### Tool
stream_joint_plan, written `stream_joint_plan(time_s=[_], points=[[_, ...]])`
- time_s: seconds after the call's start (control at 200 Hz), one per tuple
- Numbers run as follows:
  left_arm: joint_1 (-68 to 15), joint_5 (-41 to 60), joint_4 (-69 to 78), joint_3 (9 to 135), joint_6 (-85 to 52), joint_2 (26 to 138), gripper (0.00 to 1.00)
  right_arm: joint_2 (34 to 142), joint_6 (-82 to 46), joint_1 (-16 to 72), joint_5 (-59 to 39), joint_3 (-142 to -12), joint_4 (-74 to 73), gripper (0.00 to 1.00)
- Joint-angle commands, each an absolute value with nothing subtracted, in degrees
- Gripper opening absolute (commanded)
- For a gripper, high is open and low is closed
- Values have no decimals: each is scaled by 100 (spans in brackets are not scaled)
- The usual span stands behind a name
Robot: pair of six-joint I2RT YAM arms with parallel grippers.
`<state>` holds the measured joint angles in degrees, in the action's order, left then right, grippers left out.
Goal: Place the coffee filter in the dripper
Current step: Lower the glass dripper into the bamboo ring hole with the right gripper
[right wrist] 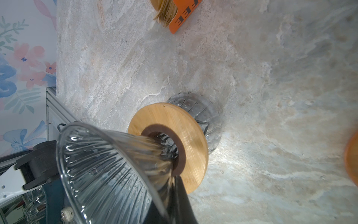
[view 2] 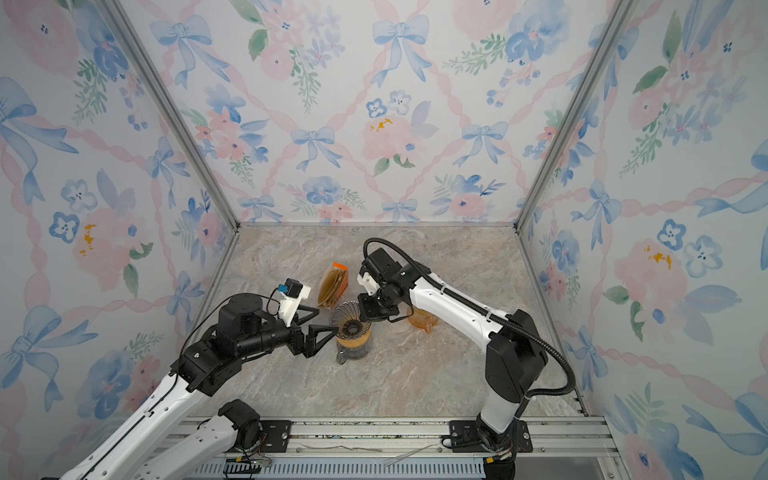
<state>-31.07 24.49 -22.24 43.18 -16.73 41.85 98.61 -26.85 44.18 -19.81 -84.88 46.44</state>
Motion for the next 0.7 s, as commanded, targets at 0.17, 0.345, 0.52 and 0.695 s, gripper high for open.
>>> stream_joint_plan(time_s=[0.17,0.345,0.52,0.695], points=[[-3073,2452,-2101,4254,-1731,4181,98,9943,-2764,4387,-2140,-8359,4509,9],[-3067,2454,-2101,4254,-1729,4172,98,9965,-2774,4390,-2125,-8351,4502,10],[-3070,2452,-2098,4256,-1731,4172,98,9984,-2762,4394,-2119,-8374,4518,10],[-3067,2452,-2096,4254,-1727,4181,98,9993,-2768,4394,-2109,-8380,4518,11]])
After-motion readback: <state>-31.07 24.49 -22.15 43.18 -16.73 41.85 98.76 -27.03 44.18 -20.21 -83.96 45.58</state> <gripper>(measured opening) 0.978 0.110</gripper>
